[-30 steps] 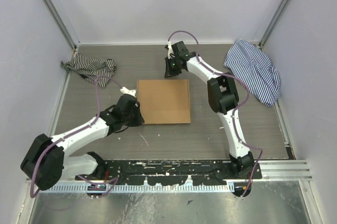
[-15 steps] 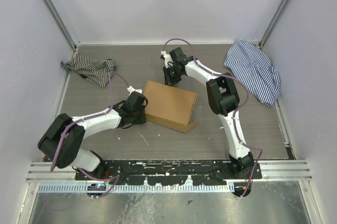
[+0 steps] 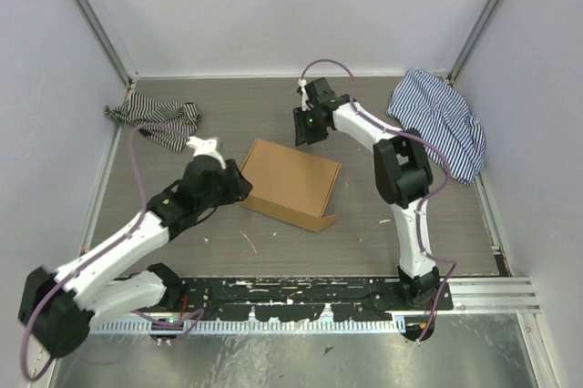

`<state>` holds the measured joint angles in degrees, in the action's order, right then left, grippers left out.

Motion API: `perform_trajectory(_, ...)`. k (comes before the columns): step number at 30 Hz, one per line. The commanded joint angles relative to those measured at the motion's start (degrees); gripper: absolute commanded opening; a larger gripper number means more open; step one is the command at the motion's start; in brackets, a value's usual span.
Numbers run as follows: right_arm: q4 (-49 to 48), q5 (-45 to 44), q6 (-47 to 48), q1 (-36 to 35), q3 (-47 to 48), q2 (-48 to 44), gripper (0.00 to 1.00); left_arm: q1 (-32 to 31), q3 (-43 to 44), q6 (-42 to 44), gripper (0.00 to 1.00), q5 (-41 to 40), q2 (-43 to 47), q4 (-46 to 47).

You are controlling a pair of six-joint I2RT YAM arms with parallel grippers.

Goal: Fold the paper box

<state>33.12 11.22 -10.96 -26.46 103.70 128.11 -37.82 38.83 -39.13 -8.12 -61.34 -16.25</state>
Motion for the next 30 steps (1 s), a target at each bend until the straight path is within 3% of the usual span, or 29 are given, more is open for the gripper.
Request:
perform_trajectory(1, -4.28, -8.07, -3.14, 1.49, -4.15, -17.16, 0.52, -0.06, -4.78, -3.36, 0.71, -8.88, 11.65, -2.13)
perform_trajectory(3, -5.39, -7.62, -4.36, 1.47, -9.25, -23.56, 0.64, 0.52, -6.95, -2.45, 0.84, -10.85, 13.63, 0.66)
perform_trajectory(5, -6.99, -4.84, -6.22, 1.43, -16.31, -30.23, 0.77, 1.79, -7.64, -0.86, 0.86, -10.65, 12.18, 2.55)
perform_trajectory(7, -9.85, -0.74, -8.88, 1.47, -25.9, -37.37, 0.96, 4.07, -6.87, 0.1, 0.92, -8.55, 8.12, 3.73)
perform_trajectory(8, -10.8, 0.75, -9.84, 1.48, -29.91, -40.72, 1.0, 5.36, -6.27, 0.37, 0.93, -6.71, 5.49, 4.22)
perform_trajectory(13, -14.92, 6.56, -16.12, 0.25, -48.89, -58.16, 1.0, 6.69, -1.2, 4.52, 0.95, -6.19, -5.86, 6.12)
perform_trajectory(18, -17.53, 3.72, -20.1, -4.78, -59.53, -67.75, 1.0, 6.8, -1.15, 5.12, 0.94, -3.49, -8.31, 9.85)
perform_trajectory(25, -19.71, 4.45, -20.26, -6.37, -64.34, -66.38, 1.0, 6.8, -5.28, 3.0, 0.92, 0.24, -6.8, 12.6)
perform_trajectory(30, -19.9, 1.91, -14.73, -10.04, -63.91, -62.14, 1.0, 6.8, -6.94, 2.86, 0.9, 1.34, -6.99, 13.4)
